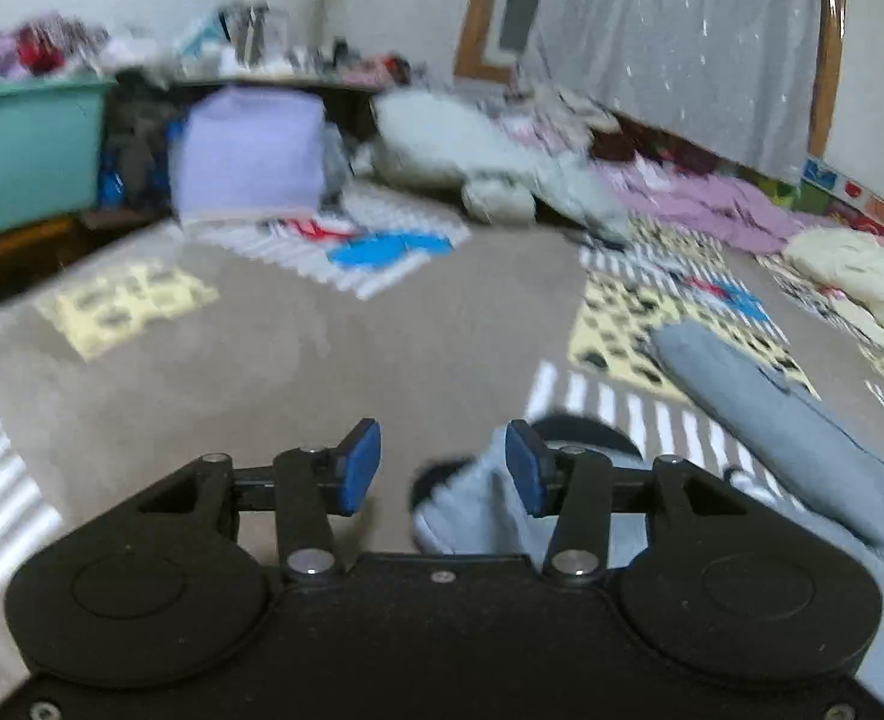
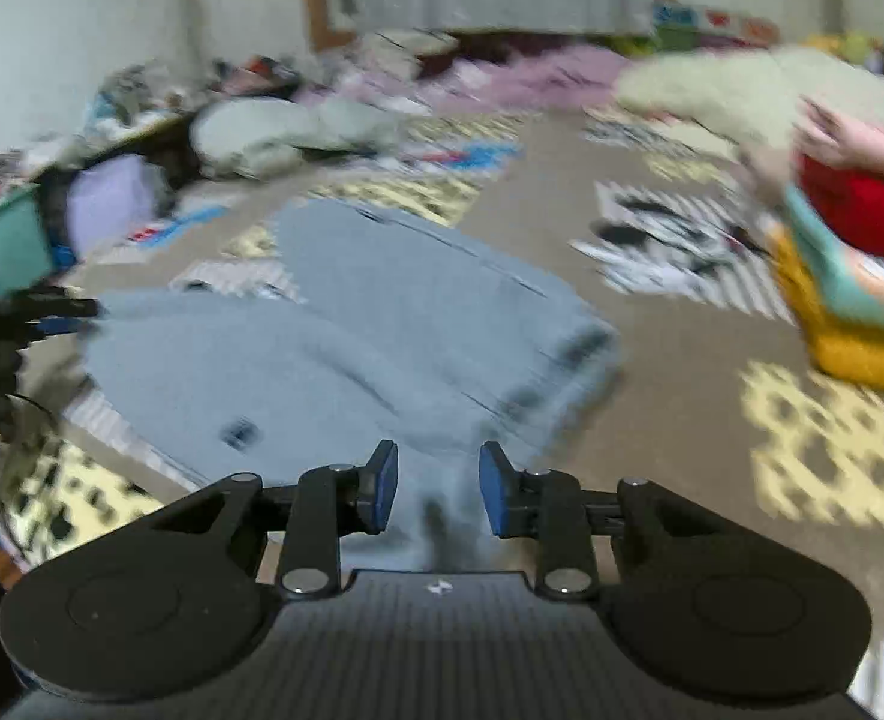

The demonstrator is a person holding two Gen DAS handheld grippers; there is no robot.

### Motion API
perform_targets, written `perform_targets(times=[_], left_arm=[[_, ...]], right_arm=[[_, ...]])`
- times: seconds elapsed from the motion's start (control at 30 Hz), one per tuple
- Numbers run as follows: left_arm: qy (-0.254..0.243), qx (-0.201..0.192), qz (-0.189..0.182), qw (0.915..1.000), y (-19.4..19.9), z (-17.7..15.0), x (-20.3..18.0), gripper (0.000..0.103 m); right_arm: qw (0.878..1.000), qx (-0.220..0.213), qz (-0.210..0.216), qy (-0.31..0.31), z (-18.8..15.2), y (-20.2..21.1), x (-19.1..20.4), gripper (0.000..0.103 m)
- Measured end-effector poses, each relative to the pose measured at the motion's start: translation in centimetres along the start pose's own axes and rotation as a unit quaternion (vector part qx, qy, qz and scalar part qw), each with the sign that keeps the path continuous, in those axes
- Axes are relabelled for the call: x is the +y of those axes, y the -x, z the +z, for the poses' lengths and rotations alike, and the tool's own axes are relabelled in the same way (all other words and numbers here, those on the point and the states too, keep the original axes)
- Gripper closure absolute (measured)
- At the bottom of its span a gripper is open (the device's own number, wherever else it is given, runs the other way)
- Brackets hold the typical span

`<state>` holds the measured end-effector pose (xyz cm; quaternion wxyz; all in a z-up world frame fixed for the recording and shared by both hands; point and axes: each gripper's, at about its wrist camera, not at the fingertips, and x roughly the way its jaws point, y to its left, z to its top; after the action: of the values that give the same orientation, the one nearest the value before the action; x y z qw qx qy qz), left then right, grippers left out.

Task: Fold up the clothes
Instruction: 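Open both tools and release the folded sweatpants onto the blanket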

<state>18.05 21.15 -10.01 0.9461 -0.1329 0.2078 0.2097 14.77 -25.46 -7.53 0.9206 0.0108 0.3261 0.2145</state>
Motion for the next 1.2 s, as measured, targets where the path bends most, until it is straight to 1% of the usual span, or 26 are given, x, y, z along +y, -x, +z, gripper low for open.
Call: perform_targets(times=[0.03,0.07,0.1,0.17,0.2,0.23,0.27,0.3,0.33,0.37,0.4,0.43,0.53,0.6,0.63,0.73,0.8,0.83,0.93,1.0,1.1,1.17,1.2], left_arm=[[0.007,-0.014,0.006,0.9999,0.2,0.2,0.3,0.058],[0.011,-0.025,-0.013,0.9995,0.5,0.4,0.5,0.058],[0.01,-0.023,-0.044,0.9987,0.6,0.5,0.6,0.059],[0.008,-0.01,-0.105,0.9944,0.4,0.2,0.6,0.058],[-0.012,0.031,-0.108,0.9936,-0.8,-0.5,0.1,0.056],[-0.034,0.073,-0.108,0.9908,-2.0,-1.1,-0.4,0.052],[-0.062,0.082,-0.088,0.9909,-2.9,-2.0,-0.6,0.058],[-0.09,0.088,-0.065,0.9899,-3.8,-2.9,-0.7,0.056],[-0.112,0.093,-0.049,0.9881,-4.0,-2.8,-1.2,0.056],[-0.117,0.089,-0.047,0.988,-3.8,-2.3,-1.5,0.057],[-0.101,0.076,-0.061,0.9901,-3.4,-1.9,-1.4,0.056],[-0.079,0.071,-0.078,0.9912,-3.1,-1.5,-1.3,0.056],[-0.034,0.071,-0.113,0.9905,-2.8,-0.5,-1.2,0.056],[-0.017,0.071,-0.123,0.9897,-3.0,0.4,-1.6,0.056],[-0.009,0.073,-0.127,0.9892,-3.1,0.7,-1.9,0.056],[-0.027,0.068,-0.13,0.9888,-2.8,1.3,-3.3,0.056],[-0.061,0.075,-0.149,0.984,-3.1,1.3,-4.6,0.056],[-0.069,0.078,-0.162,0.9812,-3.3,1.4,-5.3,0.056],[-0.077,0.089,-0.186,0.9754,-4.0,1.1,-7.4,0.056],[-0.073,0.095,-0.202,0.9721,-4.5,1.2,-8.7,0.056],[-0.044,0.097,-0.218,0.97,-5.2,2.0,-10.3,0.052],[-0.02,0.101,-0.224,0.9692,-6.0,3.0,-11.4,0.052],[-0.016,0.102,-0.229,0.9679,-6.4,3.6,-12.1,0.052]], right_arm=[[1.0,0.0,0.011,0.013,0.4,-1.1,0.9,0.071],[0.999,0.002,0.019,0.026,0.6,-2.1,1.9,0.072],[0.999,-0.002,0.025,0.035,0.6,-3.1,2.7,0.072],[0.999,-0.003,0.041,0.028,0.4,-5.1,3.8,0.072],[0.999,0.004,0.043,0.023,0.0,-6.0,4.0,0.071],[0.999,0.011,0.044,0.018,-0.4,-6.9,4.2,0.068],[0.999,0.034,0.038,0.014,-1.4,-7.9,4.0,0.067],[0.998,0.057,0.033,0.009,-2.4,-8.9,3.8,0.067],[0.998,0.045,0.041,-0.002,-3.0,-8.4,3.4,0.067],[0.998,0.032,0.048,-0.013,-3.7,-7.9,3.0,0.067],[0.998,0.035,0.051,-0.011,-3.6,-7.4,3.0,0.068],[0.998,0.039,0.051,-0.007,-3.4,-6.6,3.1,0.068],[0.998,0.035,0.056,-0.01,-2.9,-4.6,2.3,0.068],[0.998,0.025,0.06,-0.021,-2.5,-3.7,1.6,0.068],[0.997,0.016,0.064,-0.04,-2.2,-3.6,0.5,0.068],[0.997,-0.007,0.043,-0.061,-1.7,-3.4,-1.4,0.068],[0.997,-0.014,0.025,-0.067,-1.3,-4.0,-2.5,0.068],[0.997,-0.016,0.023,-0.076,-1.2,-4.3,-3.0,0.068],[0.994,-0.023,0.015,-0.103,-1.1,-5.0,-4.7,0.068],[0.992,-0.025,0.015,-0.119,-0.9,-5.5,-5.5,0.067],[0.991,-0.041,-0.005,-0.127,-0.5,-5.8,-6.7,0.066],[0.989,-0.054,-0.022,-0.133,-0.2,-6.0,-7.5,0.062],[0.989,-0.061,-0.033,-0.129,0.1,-6.1,-7.9,0.06]])
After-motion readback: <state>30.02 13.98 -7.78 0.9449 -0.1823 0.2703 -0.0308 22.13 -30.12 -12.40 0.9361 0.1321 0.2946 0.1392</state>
